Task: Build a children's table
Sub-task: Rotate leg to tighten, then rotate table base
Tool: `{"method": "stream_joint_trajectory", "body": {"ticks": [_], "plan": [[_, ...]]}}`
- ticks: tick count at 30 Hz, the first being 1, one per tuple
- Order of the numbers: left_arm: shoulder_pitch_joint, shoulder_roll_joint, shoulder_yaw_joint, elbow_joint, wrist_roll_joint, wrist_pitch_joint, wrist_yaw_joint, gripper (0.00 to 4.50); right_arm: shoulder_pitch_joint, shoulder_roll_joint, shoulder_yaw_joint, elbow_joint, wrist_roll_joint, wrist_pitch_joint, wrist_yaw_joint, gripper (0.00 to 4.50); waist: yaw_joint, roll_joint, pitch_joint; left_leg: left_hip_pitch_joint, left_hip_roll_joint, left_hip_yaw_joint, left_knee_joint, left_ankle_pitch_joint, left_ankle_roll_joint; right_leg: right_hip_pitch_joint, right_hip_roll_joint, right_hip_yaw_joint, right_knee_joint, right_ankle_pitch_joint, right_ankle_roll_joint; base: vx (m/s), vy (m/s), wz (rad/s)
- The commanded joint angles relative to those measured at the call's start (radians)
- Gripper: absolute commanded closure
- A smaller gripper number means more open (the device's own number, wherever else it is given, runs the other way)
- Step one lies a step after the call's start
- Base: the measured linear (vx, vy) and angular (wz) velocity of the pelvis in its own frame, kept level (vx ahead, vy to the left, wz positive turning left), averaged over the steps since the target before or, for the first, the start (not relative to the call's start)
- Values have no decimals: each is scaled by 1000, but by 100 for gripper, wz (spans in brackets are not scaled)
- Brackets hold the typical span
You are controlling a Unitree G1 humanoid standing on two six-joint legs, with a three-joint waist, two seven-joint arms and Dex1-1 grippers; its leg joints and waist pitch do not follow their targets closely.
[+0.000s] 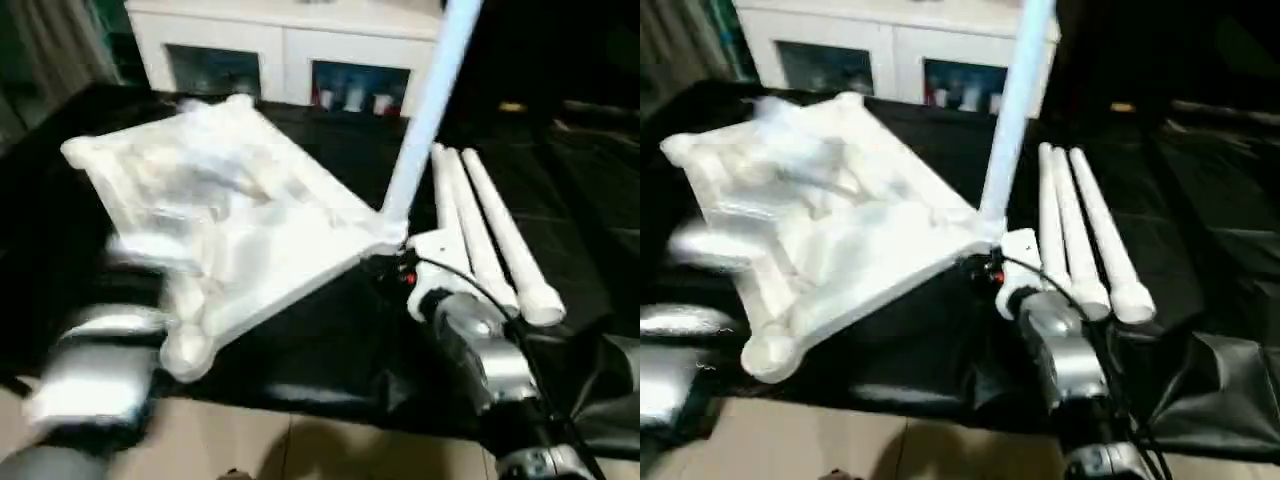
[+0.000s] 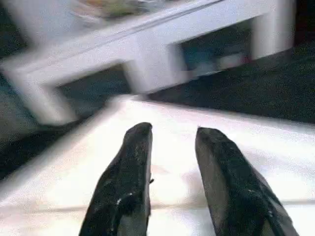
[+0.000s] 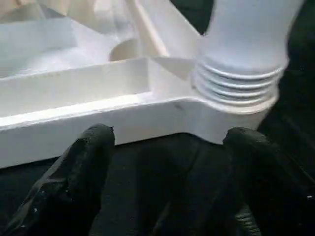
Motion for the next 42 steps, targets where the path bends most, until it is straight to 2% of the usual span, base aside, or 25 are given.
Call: {"method": "stream_joint_trajectory", "body": {"ticks": [1, 2, 3, 4, 5, 6, 8, 9, 11, 12, 13, 14, 17, 18, 19, 23, 25, 28, 36, 37, 38, 39, 40, 41, 42], "plan": [[29, 15, 13, -31, 30, 22, 21, 249, 2, -5, 3, -22, -6, 13, 1, 60, 5, 15, -69, 19, 30, -9, -68, -173, 16, 54, -58, 52, -49, -81, -191, 0, 0, 0], [72, 55, 36, -71, 48, 45, 31, 242, 5, -7, 4, -23, -7, 17, 0, 60, 3, 7, -67, 17, 30, -7, -69, -171, 9, 56, -56, 52, -47, -75, -195, 0, 0, 0], [100, 75, 49, -91, 56, 61, 41, 223, 6, -9, 6, -21, -10, 20, -1, 60, 7, 13, -65, 18, 28, -5, -69, -180, 8, 52, -56, 54, -49, -90, -194, 0, 0, 0], [121, 89, 59, -105, 62, 72, 47, 223, 7, -10, 7, -20, -13, 21, -2, 60, 11, 2, -66, 21, 32, -4, -69, -187, 4, 51, -59, 54, -49, -95, -196, 0, 0, 0], [126, 92, 60, -108, 62, 74, 49, 215, 7, -10, 8, -19, -13, 22, -2, 60, 13, 8, -62, 17, 29, -5, -73, -199, 0, 51, -59, 54, -51, -128, -187, 0, 0, 0], [179, 116, 77, -133, 65, 101, 72, 210, 7, -10, 11, -13, -16, 30, -3, 60, 20, 7, -64, 21, 34, -8, -74, -210, -10, 49, -64, 55, -49, -139, -182, 0, 0, 0], [286, 143, 101, -199, 73, 165, 92, 192, -3, -5, 19, 15, -26, 36, -7, 60, 20, 2, -60, 17, 34, -9, -79, -231, -19, 49, -63, 55, -51, -158, -172, 0, 0, 0], [325, 144, 111, -222, 71, 194, 93, 179, -12, 0, 23, 34, -29, 33, -8, 60, 18, 4, -61, 19, 32, -7, -79, -236, -25, 46, -60, 56, -51, -156, -169, 0, 0, 0], [357, 146, 112, -249, 72, 223, 87, 169, -18, 3, 26, 43, -30, 33, -9, 60, 19, 2, -61, 22, 28, -5, -78, -248, -26, 43, -58, 57, -57, -166, -168, 0, 0, 0], [397, 158, 97, -267, 68, 273, 43, 164, -37, 12, 26, 84, -33, 20, -15, 60, 21, 5, -64, 26, 30, -6, -76, -246, -29, 42, -61, 58, -53, -153, -173, 0, 0, 0], [397, 158, 97, -267, 68, 273, 43, 136, -37, 12, 26, 84, -33, 20, -15, 60, 20, 3, -58, 20, 28, -7, -81, -257, -32, 43, -57, 57, -56, -159, -177, 0, 0, 0], [424, 166, 84, -278, 66, 308, 11, 136, -51, 18, 26, 113, -36, 11, -19, 60, 23, 3, -59, 26, 28, -6, -79, -264, -34, 40, -57, 57, -57, -161, -176, 0, 0, 0], [478, 166, 49, -387, -1, 442, -142, 121, -95, 36, 18, 187, -35, -5, -34, 60, 22, 3, -57, 24, 30, -8, -82, -278, -45, 40, -62, 58, -57, -188, -186, 0, 0, 0], [480, 165, 48, -397, -7, 450, -149, 109, -98, 37, 18, 191, -34, -5, -34, 60, 23, 4, -56, 27, 29, -7, -81, -287, -47, 37, -60, 60, -57, -179, -188, 0, 0, 0], [491, 159, 37, -449, -44, 492, -184, 93, -109, 40, 18, 206, -36, -9, -35, 60, 24, 9, -56, 23, 28, -8, -82, -288, -49, 41, -60, 59, -56, -172, -189, 0, 0, 0], [506, 125, 4, -548, -168, 592, -301, 65, -146, 52, 16, 254, -38, -28, -30, 60, 20, 9, -54, 19, 23, -8, -80, -298, -50, 44, -58, 59, -56, -176, -192, 0, 0, 0], [512, 120, -8, -573, -181, 616, -327, 55, -154, 54, 14, 265, -36, -35, -26, 60, 20, 7, -56, 23, 25, -8, -79, -308, -49, 43, -62, 59, -60, -209, -188, 0, 0, 0], [538, 111, -66, -661, -231, 654, -423, 33, -168, 56, 14, 285, -36, -46, -25, 60, 21, 7, -55, 21, 26, -9, -81, -301, -46, 44, -60, 58, -59, -221, -182, 0, 0, 0], [498, 61, -172, -630, -205, 635, -446, 1, -171, 38, -10, 217, -36, -46, -63, 60, 18, 10, -60, 19, 21, -7, -75, -251, -43, 51, -52, 58, -53, -148, -178, 0, 0, 0], [457, 19, -184, -568, -180, 577, -417, 1, -164, 30, -27, 157, -49, 5, -117, 60, 18, 17, -60, 17, 20, -9, -75, -240, -45, 53, -51, 57, -52, -141, -172, 0, 0, 0], [446, 7, -187, -552, -175, 564, -410, 1, -163, 27, -31, 140, -53, 19, -132, 60, 16, 18, -56, 21, 17, -6, -75, -241, -44, 48, -45, 58, -60, -150, -163, 0, 0, 0], [404, -38, -198, -496, -160, 499, -379, 1, -158, 15, -45, 75, -71, 91, -183, 60, 20, 16, -60, 28, 18, -5, -71, -239, -49, 47, -45, 59, -56, -132, -163, 0, 0, 0], [391, -52, -203, -479, -157, 472, -369, 1, -158, 10, -50, 54, -76, 119, -197, 60, 21, 14, -59, 28, 16, -4, -70, -237, -47, 46, -43, 59, -58, -138, -160, 0, 0, 0], [373, -76, -205, -456, -159, 458, -357, 1, -156, 2, -56, 25, -81, 157, -207, 60, 23, 23, -59, 24, 14, -5, -70, -230, -49, 52, -45, 60, -57, -139, -155, 0, 0, 0], [356, -100, -211, -435, -163, 449, -348, 1, -155, -7, -61, -5, -85, 193, -213, 60, 24, 20, -62, 22, 17, -6, -70, -228, -52, 53, -50, 60, -55, -136, -154, 0, 0, 0]]}}
